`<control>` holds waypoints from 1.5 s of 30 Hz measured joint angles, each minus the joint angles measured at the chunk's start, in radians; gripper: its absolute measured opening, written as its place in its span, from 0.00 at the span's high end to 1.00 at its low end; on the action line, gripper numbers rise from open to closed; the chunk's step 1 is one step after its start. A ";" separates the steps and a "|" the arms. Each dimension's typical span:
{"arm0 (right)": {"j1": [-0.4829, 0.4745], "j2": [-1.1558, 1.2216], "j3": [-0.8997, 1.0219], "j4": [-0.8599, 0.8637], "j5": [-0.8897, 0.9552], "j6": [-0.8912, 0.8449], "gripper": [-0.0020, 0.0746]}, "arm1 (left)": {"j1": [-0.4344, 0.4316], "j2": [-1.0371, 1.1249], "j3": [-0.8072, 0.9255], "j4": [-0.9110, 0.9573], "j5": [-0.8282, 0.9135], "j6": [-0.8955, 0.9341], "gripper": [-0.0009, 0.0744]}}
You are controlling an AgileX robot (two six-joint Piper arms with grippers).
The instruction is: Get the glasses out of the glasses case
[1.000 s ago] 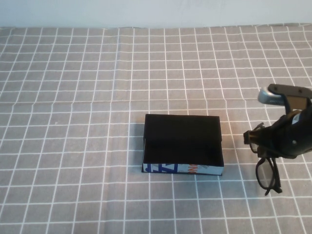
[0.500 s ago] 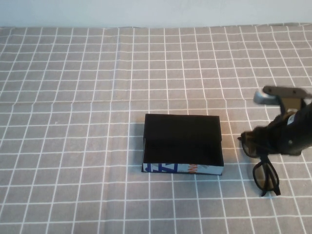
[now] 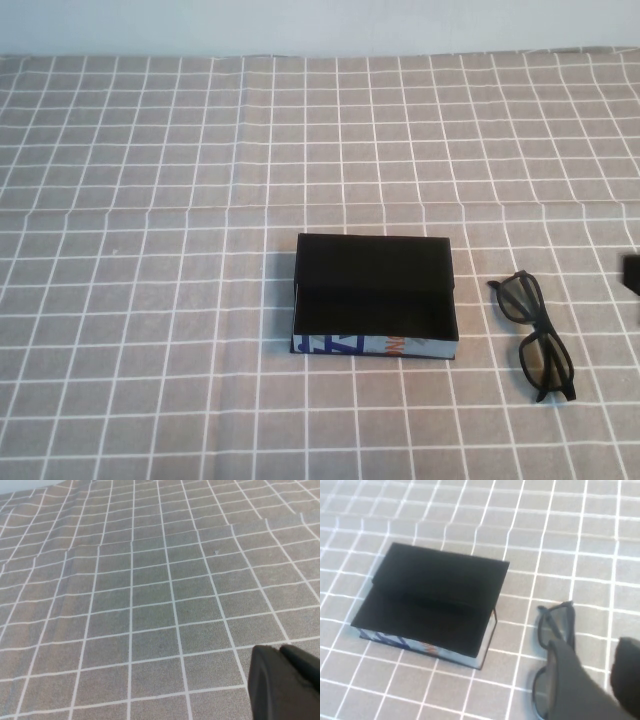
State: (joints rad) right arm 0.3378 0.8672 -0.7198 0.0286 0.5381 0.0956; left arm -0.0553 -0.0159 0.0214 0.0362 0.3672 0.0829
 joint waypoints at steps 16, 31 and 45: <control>-0.023 -0.584 0.495 -0.149 -0.338 0.001 0.99 | 0.000 0.000 0.000 0.000 0.000 0.000 0.99; -0.344 -0.779 0.739 0.079 -0.442 -0.182 0.99 | 0.000 0.000 0.000 0.000 0.000 0.000 0.99; -0.419 -0.869 0.747 0.102 -0.236 -0.182 0.99 | 0.000 0.000 0.000 0.000 0.000 0.000 0.99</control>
State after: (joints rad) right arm -0.0811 -0.0022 0.0277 0.1306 0.3022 -0.0861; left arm -0.0553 -0.0159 0.0214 0.0362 0.3672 0.0829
